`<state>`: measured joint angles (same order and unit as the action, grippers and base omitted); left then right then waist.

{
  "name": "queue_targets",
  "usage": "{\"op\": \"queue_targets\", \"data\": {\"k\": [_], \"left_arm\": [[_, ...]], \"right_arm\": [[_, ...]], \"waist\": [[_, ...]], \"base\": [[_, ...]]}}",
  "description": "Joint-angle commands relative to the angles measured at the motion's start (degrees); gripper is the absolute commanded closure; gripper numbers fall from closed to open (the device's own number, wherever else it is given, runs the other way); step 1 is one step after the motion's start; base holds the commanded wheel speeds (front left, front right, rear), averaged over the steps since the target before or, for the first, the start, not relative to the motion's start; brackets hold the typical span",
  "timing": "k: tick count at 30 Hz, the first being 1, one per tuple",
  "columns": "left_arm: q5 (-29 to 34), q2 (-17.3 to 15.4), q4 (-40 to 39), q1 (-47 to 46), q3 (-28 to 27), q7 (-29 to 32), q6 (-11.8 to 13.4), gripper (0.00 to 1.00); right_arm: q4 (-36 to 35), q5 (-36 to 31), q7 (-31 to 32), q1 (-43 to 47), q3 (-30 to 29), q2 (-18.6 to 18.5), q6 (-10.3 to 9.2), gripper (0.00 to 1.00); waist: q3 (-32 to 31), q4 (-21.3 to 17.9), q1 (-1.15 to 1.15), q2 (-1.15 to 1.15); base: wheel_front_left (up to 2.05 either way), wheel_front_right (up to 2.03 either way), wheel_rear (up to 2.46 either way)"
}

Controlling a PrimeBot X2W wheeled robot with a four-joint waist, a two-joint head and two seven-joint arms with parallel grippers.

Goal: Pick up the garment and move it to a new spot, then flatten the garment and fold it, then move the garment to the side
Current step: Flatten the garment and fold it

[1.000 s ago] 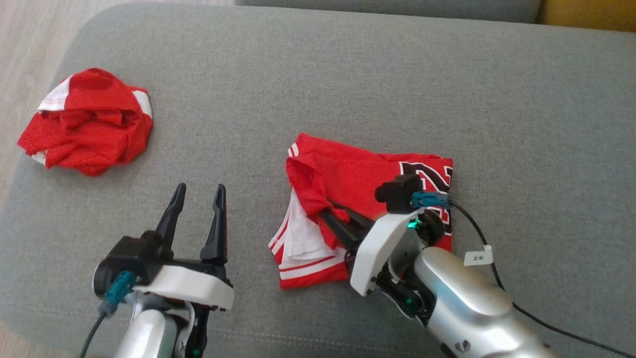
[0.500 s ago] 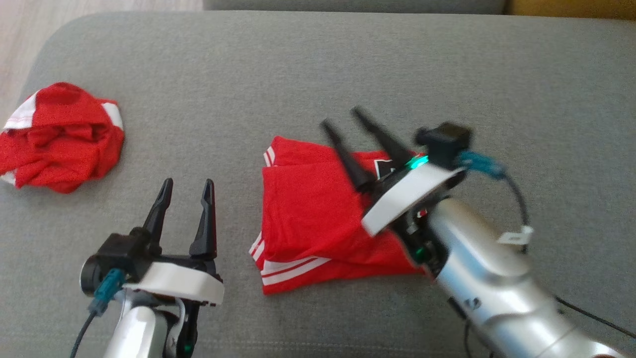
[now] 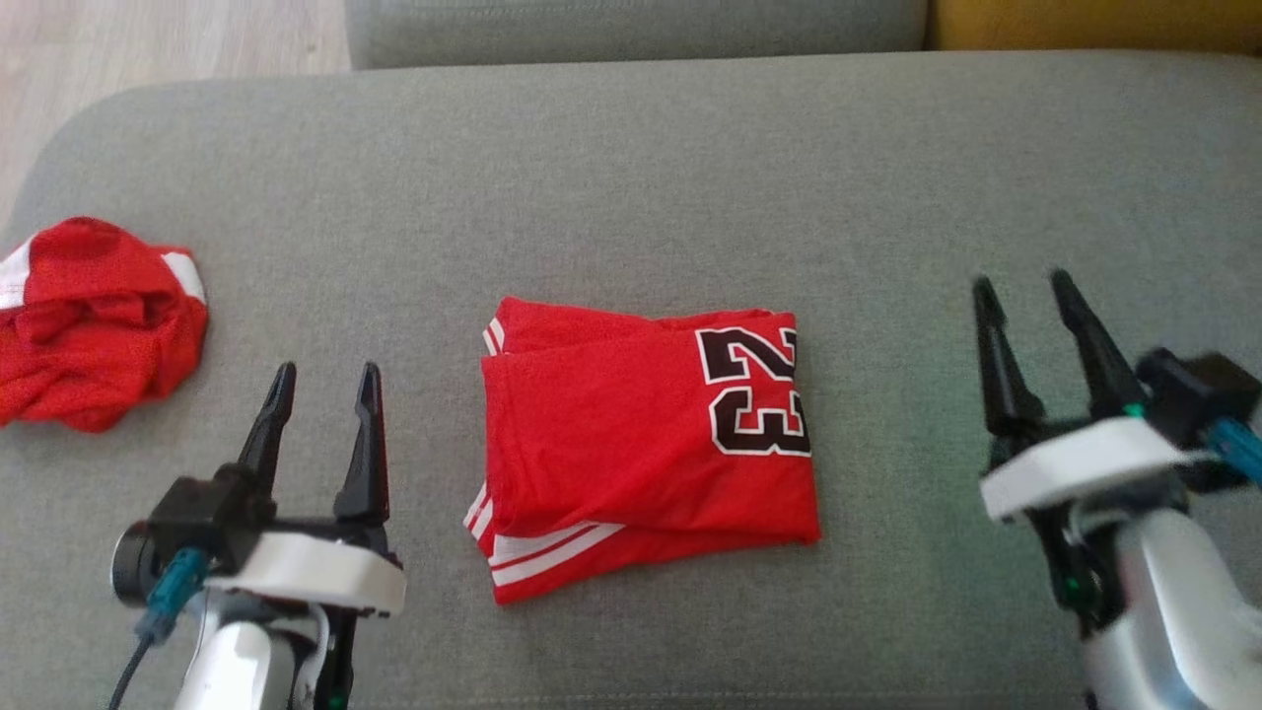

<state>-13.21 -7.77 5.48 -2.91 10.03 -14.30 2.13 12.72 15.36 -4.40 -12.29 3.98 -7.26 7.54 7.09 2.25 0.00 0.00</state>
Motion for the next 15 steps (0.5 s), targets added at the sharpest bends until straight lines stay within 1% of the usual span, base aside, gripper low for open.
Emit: {"op": "queue_targets", "data": {"k": [1,9,15], "left_arm": [[0.13,-1.42,-2.37,-0.35,-2.56,-0.65,0.56,0.00],[0.24,-1.93,-3.13,2.48,-1.69,-0.06,0.65,0.00],[0.42,-1.99,-3.90,5.64,-0.95,0.74,1.41,0.00]], "right_arm": [[-4.83,-1.49,1.53,0.94,-0.35,0.45,-0.05,0.00],[-13.82,-4.32,6.18,8.92,-3.40,1.59,-0.05,0.00],[-17.11,-4.49,8.55,13.84,-4.66,2.47,-0.05,0.00]], "waist": [[-0.82,-0.25,0.00,0.00],[-3.26,-0.29,0.00,0.00],[-5.72,0.11,0.00,0.00]], "base": [[0.00,0.00,0.00],[0.00,0.00,0.00],[0.00,0.00,0.00]]}}
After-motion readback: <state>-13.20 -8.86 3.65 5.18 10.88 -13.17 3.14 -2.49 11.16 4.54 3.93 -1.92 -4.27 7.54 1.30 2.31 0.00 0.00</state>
